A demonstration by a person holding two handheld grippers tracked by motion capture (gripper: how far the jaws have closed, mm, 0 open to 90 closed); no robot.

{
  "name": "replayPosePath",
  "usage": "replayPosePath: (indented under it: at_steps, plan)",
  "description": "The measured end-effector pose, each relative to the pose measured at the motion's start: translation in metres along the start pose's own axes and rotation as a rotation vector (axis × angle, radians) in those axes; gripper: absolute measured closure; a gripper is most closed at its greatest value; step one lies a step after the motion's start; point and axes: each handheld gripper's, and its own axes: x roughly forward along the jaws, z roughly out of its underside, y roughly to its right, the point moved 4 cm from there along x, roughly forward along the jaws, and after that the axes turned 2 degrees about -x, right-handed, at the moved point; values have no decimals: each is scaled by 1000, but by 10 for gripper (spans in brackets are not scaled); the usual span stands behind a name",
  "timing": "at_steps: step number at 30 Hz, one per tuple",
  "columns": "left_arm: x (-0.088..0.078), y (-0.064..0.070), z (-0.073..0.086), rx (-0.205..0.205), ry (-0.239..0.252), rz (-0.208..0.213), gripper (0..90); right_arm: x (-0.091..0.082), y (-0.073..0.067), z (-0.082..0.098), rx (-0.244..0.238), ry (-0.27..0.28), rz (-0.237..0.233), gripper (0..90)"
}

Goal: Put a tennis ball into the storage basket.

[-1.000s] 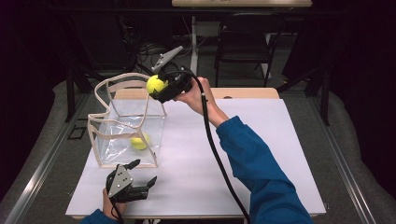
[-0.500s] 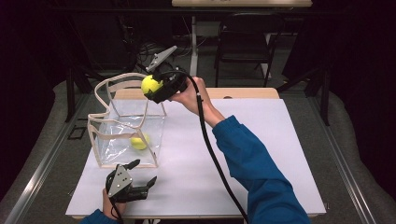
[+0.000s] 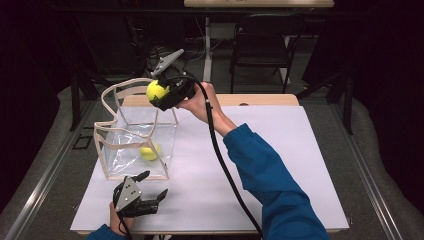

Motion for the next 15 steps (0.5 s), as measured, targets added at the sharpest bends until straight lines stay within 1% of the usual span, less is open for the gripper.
replayPosePath:
  at_steps: [15]
  plan:
    - [0,0,0,-4,3,2,160,7,-6,-7,-11,13,-4,263]
